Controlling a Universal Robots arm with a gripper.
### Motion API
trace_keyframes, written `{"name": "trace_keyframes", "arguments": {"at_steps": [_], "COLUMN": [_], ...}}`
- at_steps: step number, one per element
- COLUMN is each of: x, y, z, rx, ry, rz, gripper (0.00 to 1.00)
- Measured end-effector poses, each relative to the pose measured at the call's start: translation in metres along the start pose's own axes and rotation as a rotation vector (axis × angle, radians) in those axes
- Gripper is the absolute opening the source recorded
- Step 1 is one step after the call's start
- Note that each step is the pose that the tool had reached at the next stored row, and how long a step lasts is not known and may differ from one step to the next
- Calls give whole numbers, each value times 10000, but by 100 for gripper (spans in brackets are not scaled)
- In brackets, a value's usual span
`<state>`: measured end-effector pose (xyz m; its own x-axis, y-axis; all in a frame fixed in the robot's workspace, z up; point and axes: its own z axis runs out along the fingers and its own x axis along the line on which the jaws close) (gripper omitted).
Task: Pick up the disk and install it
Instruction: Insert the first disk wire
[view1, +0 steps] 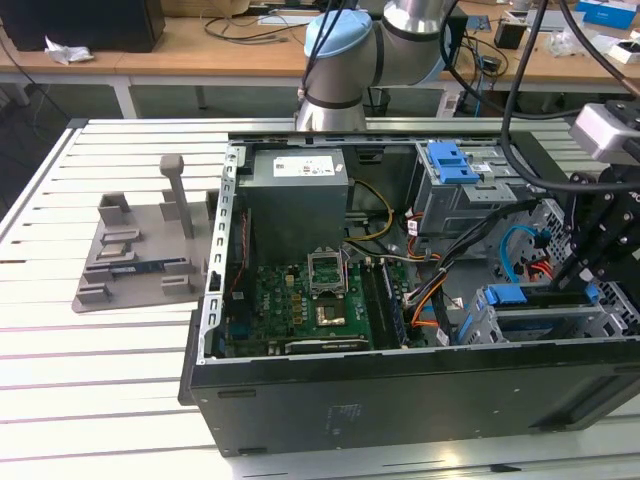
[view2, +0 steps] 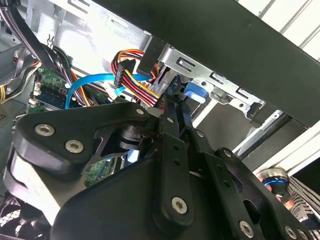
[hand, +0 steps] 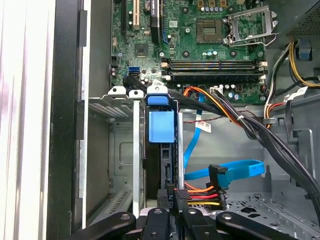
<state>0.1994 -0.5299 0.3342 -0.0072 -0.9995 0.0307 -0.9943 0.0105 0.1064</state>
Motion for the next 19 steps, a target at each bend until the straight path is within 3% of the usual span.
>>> {"name": "trace_keyframes", "arguments": {"at_steps": [2, 3, 6, 9, 11, 12, 14, 16, 19], "x": [-1, -1, 1, 3, -4, -6, -10, -9, -10], "y": [-1, -1, 2, 14, 28, 31, 41, 51, 51], "z": [8, 4, -17, -126, -256, -288, -378, -472, -481], "rx": [-2, -1, 0, 0, 0, 0, 0, 0, 0], "ry": [-16, -6, -1, -3, -3, -2, -2, -2, -21], "rz": [-2, -1, -1, 0, 0, 0, 0, 0, -3], "gripper": [18, 24, 24, 24, 24, 23, 11, 11, 11]}}
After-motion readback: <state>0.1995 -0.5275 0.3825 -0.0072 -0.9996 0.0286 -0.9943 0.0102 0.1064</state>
